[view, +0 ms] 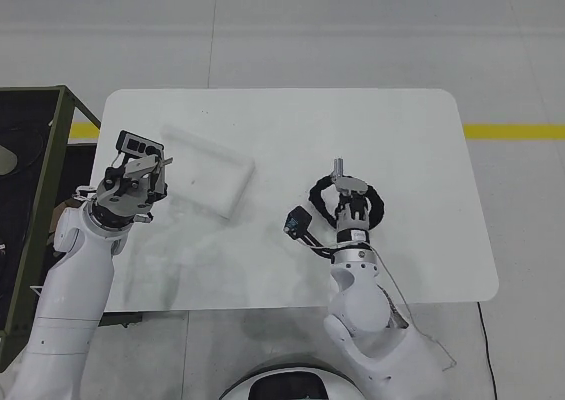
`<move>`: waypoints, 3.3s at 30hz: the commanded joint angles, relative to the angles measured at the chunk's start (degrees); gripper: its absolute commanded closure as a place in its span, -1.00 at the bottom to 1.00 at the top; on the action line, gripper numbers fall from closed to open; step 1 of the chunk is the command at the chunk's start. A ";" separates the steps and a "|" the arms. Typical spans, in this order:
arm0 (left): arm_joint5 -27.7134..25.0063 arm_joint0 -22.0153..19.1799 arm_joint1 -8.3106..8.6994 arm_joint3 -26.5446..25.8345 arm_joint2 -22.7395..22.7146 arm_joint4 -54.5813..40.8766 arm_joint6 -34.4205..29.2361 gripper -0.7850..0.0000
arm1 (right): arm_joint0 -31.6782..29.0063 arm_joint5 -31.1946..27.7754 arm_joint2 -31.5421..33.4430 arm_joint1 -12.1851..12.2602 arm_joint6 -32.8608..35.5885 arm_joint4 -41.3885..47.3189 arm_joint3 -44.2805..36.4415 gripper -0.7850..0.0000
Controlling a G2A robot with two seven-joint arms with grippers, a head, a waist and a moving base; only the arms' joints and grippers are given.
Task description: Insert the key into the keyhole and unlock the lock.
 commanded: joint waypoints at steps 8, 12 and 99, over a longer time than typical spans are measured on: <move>0.00 0.00 0.00 0.00 0.00 0.00 0.00 1.00 | -0.25 2.81 1.50 -0.04 1.39 -2.92 -0.27 1.00; 0.00 0.00 0.00 0.00 0.00 0.00 0.00 1.00 | 0.19 4.44 0.68 -0.38 2.07 -3.58 1.45 1.00; 0.00 0.00 0.00 0.00 0.00 0.00 0.00 1.00 | 32.44 -48.50 -2.65 19.42 -18.78 171.13 26.32 1.00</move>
